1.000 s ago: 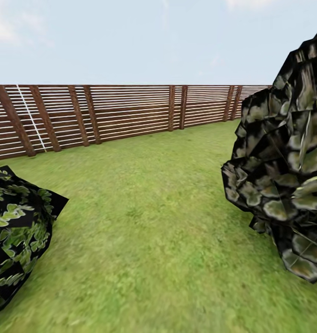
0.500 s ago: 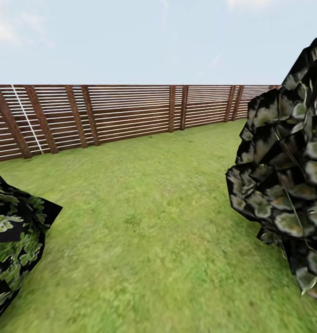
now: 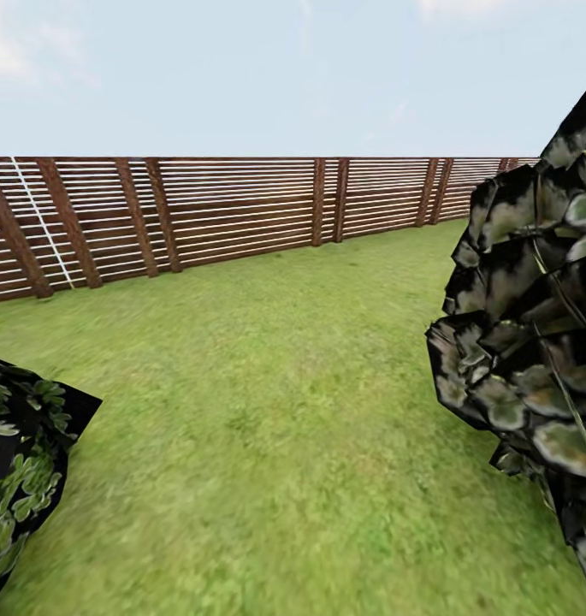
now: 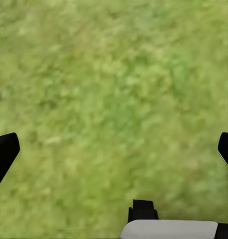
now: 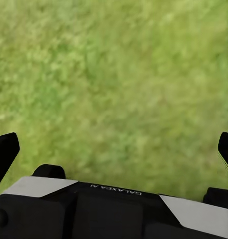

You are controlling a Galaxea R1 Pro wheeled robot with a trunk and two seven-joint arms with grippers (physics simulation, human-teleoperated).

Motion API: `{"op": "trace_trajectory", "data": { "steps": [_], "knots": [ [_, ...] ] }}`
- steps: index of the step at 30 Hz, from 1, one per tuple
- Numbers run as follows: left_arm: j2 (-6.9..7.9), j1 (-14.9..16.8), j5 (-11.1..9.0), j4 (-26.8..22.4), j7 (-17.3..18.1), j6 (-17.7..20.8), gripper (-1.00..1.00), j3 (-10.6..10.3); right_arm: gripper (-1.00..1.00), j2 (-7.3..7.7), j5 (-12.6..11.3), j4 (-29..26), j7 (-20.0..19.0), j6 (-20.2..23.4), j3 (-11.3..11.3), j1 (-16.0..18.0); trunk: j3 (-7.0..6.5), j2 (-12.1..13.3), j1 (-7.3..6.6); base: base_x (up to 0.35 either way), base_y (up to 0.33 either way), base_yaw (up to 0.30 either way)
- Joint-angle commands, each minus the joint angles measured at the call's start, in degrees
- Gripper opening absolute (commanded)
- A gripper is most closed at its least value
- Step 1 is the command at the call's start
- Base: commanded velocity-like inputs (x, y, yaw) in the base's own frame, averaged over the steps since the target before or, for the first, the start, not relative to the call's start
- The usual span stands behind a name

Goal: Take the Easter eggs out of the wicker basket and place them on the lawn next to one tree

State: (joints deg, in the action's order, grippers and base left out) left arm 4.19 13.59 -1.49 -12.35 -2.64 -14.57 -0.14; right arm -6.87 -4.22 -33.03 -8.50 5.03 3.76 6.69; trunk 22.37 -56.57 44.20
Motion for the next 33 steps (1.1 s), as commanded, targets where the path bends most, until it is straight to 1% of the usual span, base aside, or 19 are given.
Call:
{"op": "trace_trajectory", "data": {
  "steps": [1, 8, 15, 33],
  "knots": [
    [-0.01, 0.03, -0.16, 0.04, -0.09, -0.19, 1.0, -0.04, 1.0, -0.01, -0.46, -0.14, -0.06, 0.33, 0.07, 0.0, 0.06, -0.04, 0.04, 0.314, 0.0, 0.0],
    [-0.04, 0.03, -0.13, 0.04, -0.09, -0.19, 1.0, -0.04, 1.0, 0.01, -0.51, -0.11, -0.03, 0.38, 0.05, 0.01, 0.28, -0.04, 0.04, 0.314, 0.012, 0.0],
    [-0.04, 0.03, -0.11, 0.04, -0.09, -0.19, 1.0, -0.04, 1.0, 0.02, -0.52, -0.11, -0.1, 0.34, 0.03, 0.0, 0.67, -0.04, 0.04, 0.314, 0.074, 0.0],
    [-0.06, 0.03, -0.1, 0.04, -0.09, -0.19, 1.0, -0.11, 1.0, 0.02, -0.52, -0.11, -0.11, 0.33, 0.03, 0.01, 0.74, -0.04, 0.04, 0.314, 0.101, 0.0]
  ]
}}
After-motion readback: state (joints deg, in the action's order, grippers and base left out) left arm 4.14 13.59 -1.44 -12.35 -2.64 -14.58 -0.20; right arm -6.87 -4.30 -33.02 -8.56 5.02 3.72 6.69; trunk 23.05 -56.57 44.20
